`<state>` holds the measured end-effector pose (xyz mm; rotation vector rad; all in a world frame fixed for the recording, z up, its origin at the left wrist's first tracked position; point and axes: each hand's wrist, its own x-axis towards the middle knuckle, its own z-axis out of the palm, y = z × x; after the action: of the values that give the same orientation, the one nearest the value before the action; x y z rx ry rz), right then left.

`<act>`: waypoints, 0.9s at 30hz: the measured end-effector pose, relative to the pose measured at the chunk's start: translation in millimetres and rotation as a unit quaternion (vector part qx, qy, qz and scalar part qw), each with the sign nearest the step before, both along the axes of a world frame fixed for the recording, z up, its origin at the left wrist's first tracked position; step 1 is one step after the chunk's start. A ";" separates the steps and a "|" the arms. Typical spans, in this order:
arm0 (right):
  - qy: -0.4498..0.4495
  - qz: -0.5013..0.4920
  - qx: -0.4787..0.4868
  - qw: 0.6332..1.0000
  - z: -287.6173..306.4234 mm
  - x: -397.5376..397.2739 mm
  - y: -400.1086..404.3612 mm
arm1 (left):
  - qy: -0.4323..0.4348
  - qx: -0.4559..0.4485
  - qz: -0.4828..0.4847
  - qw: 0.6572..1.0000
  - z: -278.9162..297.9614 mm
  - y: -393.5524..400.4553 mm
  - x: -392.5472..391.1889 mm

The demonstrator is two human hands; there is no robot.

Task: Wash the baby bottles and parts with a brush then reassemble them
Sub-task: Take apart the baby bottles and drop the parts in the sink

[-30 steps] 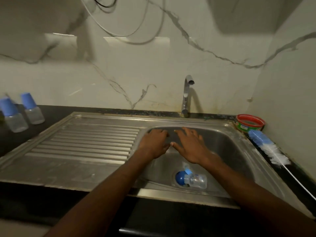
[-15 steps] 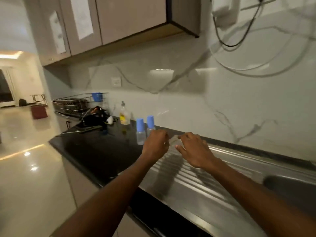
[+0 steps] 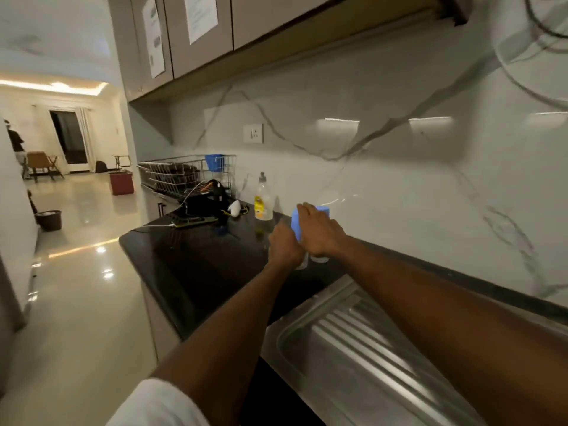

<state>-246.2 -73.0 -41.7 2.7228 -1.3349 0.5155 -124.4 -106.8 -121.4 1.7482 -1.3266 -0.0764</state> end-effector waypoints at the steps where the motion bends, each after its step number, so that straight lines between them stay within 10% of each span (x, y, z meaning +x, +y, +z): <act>1: 0.001 0.010 0.008 1.000 0.2 7.0 -2.6 | -0.004 0.014 -0.013 1.000 -2.4 -7.4 1.8; 11: -0.149 0.073 0.020 0.986 -5.6 -41.8 27.1 | -0.044 -0.184 -0.133 0.973 -8.6 58.0 -33.9; 27: -0.430 -0.134 0.014 0.893 -33.3 -308.5 203.6 | 0.062 -0.178 -0.406 0.894 4.4 214.3 -324.0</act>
<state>-554.7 130.6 -74.9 2.2943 -1.8145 1.8047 -448.4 107.5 -117.0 0.7861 -1.7633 -0.3800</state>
